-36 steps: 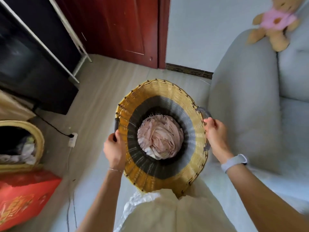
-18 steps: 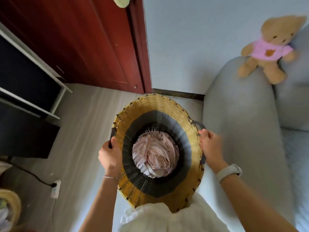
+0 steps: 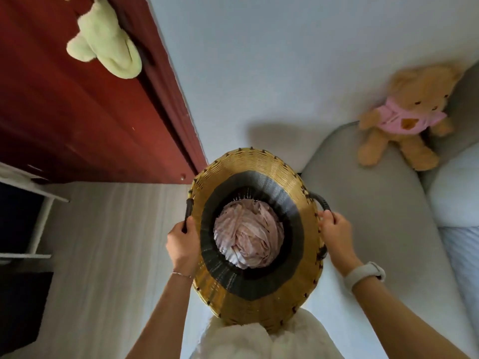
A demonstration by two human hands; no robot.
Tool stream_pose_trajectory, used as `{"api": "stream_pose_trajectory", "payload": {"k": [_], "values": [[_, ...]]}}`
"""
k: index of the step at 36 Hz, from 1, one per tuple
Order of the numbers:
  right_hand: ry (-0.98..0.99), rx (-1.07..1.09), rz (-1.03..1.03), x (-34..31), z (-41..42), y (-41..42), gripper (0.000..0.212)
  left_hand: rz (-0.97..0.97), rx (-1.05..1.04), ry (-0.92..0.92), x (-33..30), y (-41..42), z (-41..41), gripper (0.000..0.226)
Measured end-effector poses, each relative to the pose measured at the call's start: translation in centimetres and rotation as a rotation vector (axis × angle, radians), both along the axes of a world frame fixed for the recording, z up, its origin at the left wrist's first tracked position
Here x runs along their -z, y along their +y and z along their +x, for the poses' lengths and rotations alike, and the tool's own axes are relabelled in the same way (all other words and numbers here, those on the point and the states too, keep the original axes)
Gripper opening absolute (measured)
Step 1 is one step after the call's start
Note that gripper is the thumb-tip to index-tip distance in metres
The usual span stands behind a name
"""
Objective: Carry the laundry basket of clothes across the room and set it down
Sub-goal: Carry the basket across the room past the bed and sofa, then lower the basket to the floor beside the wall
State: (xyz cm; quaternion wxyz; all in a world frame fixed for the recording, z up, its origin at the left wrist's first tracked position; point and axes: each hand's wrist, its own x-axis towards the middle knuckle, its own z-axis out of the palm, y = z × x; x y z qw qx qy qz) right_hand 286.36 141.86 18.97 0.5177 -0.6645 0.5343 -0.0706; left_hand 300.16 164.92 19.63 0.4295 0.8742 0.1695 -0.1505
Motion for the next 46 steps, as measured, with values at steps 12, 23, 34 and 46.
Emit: {"api": "stream_pose_trajectory", "payload": {"k": [12,23,34,46], "values": [[0.219,0.072,-0.016,8.8,7.6,-7.7,0.034,0.048,0.121,0.180,10.4,-6.7,8.4,0.034],[0.247,-0.066,-0.008,18.4,11.1,-13.0,0.030,0.149,0.086,0.242,18.9,-9.9,9.1,0.038],[0.127,-0.274,-0.210,22.4,13.3,-13.4,0.027,0.239,0.066,0.231,22.3,-10.6,8.8,0.037],[0.209,-0.547,-0.303,20.9,20.8,-15.8,0.032,0.031,-0.119,0.618,22.1,-11.8,4.5,0.025]]}}
